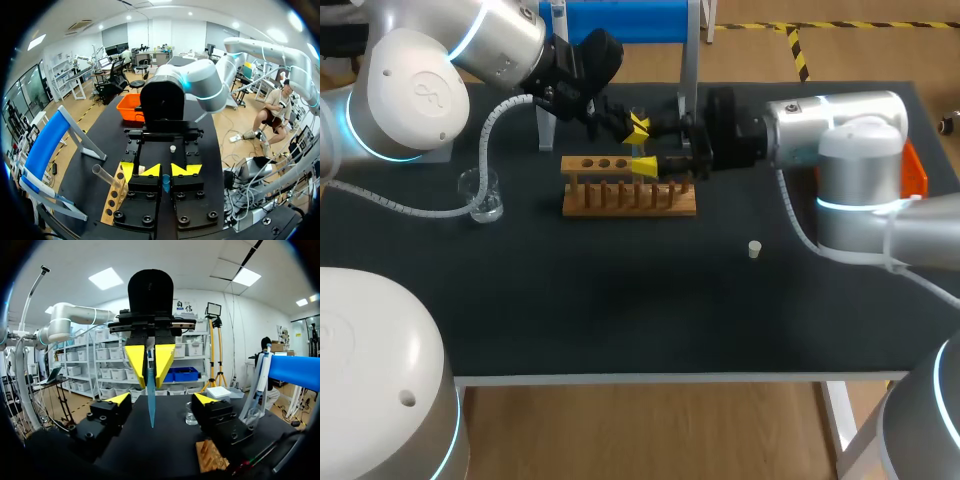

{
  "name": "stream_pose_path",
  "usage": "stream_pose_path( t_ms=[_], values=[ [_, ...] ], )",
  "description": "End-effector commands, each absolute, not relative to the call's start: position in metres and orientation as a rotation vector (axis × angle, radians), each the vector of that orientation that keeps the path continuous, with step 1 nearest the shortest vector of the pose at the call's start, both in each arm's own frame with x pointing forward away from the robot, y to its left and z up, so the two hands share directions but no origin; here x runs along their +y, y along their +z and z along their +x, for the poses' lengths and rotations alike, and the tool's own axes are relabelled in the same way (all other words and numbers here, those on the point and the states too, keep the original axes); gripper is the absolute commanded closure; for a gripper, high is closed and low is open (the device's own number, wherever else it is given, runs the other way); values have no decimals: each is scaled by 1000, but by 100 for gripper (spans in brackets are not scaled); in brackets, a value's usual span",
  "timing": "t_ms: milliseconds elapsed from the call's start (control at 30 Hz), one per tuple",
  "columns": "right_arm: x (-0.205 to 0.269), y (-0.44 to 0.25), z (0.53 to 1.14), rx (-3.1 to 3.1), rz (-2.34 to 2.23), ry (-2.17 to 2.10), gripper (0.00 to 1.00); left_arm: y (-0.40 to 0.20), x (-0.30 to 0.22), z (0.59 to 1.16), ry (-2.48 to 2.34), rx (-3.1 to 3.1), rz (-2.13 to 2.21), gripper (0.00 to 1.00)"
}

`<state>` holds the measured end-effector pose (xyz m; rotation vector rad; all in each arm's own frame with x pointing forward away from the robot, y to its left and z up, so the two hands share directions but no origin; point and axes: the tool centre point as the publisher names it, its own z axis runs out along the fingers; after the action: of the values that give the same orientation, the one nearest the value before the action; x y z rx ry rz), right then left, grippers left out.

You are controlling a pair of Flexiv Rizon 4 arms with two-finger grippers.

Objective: Invert the test tube, pick up the pipette, mount the tip to pipette, aspirate from beaker and dispense into the tube, eject the tip, return the pipette, and cap with the stopper.

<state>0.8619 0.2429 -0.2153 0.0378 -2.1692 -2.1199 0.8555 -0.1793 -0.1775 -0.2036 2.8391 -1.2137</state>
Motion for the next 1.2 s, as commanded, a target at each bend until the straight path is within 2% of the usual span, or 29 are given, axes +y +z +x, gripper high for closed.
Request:
stream_pose_path(
  t_ms=[33, 233, 267, 300, 900, 1100, 1200],
  values=[
    [249, -216, 864, -2166, 32, -2124, 33, -176, -179, 856, -1211, 2846, -201, 100],
    [251, -214, 861, -2147, 38, -2130, 42, -176, -179, 856, -1211, 2846, -201, 100],
    [252, -214, 860, -2144, 41, -2131, 51, -176, -179, 856, -1211, 2846, -201, 100],
    [252, -213, 859, -2142, 44, -2131, 52, -176, -179, 856, -1211, 2846, -201, 100],
    [251, -214, 851, -2095, 81, -2139, 56, -176, -179, 856, -1211, 2846, -201, 100],
    [251, -214, 850, -2080, 91, -2140, 67, -176, -179, 856, -1211, 2846, -201, 100],
    [251, -214, 849, -2076, 93, -2139, 83, -176, -179, 856, -1211, 2846, -201, 100]
  ],
)
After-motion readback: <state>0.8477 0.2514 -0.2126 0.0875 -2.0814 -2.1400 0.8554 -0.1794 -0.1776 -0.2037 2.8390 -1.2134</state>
